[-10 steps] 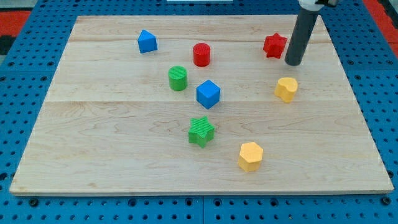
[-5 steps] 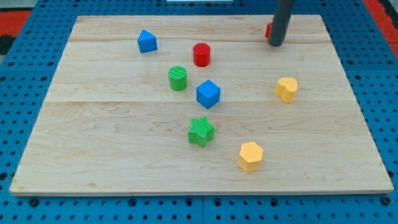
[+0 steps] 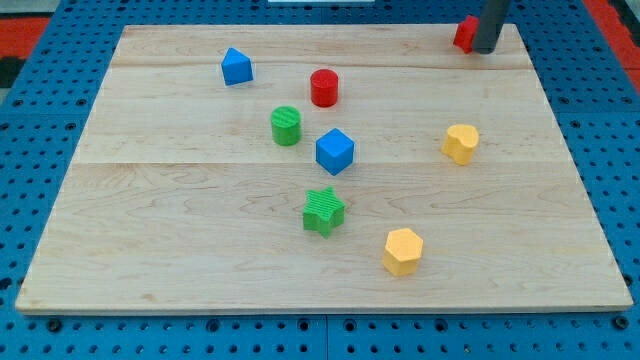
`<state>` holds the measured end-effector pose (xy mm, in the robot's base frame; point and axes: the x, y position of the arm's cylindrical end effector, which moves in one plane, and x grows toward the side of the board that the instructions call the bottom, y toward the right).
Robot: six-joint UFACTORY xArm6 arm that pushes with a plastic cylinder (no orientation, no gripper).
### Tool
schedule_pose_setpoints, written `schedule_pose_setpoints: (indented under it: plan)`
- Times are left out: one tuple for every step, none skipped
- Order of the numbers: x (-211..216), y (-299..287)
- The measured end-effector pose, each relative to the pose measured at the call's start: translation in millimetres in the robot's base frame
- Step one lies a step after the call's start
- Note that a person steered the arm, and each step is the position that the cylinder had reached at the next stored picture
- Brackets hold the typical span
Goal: Move red star to the top right
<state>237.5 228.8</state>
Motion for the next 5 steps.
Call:
schedule_pose_setpoints:
  plan:
    - [-0.9,16.4]
    - [4.0,20.4]
    - [2.0,-4.9]
    - [3.6,-25.9]
    - [23.1,-39.8]
